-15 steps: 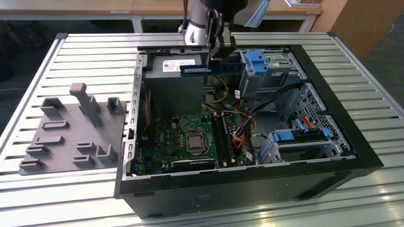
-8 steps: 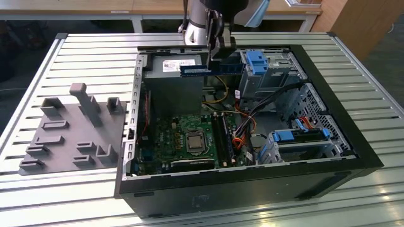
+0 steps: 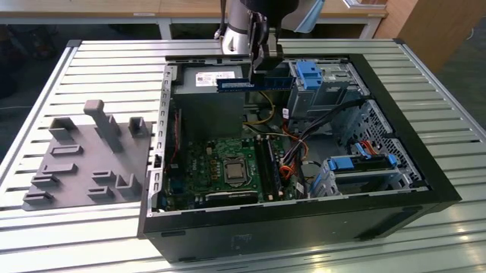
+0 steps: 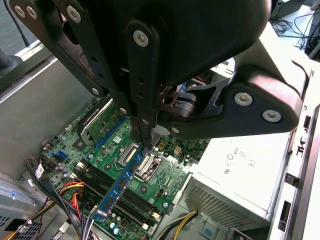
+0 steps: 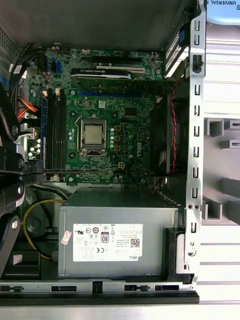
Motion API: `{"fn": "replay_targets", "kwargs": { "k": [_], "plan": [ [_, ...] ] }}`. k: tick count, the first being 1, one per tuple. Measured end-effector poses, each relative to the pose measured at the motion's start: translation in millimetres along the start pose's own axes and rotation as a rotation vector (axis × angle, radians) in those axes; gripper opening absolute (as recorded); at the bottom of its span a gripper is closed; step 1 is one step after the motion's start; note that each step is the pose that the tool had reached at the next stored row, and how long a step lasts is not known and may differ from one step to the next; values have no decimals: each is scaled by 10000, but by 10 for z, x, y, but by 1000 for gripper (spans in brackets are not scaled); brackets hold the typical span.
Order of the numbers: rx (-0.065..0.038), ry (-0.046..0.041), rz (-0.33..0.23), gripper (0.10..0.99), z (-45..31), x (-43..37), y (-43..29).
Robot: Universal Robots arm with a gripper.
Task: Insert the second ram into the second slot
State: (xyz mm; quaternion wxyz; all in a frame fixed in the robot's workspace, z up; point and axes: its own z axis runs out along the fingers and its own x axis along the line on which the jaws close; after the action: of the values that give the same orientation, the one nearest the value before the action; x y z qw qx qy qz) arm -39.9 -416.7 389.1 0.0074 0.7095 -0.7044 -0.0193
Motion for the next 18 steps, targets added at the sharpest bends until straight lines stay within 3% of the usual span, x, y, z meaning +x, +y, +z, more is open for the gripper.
{"fn": "replay_targets", "kwargs": {
  "k": [18],
  "plan": [
    [2, -4, 115, 118, 0, 0, 0]
  ]
}}
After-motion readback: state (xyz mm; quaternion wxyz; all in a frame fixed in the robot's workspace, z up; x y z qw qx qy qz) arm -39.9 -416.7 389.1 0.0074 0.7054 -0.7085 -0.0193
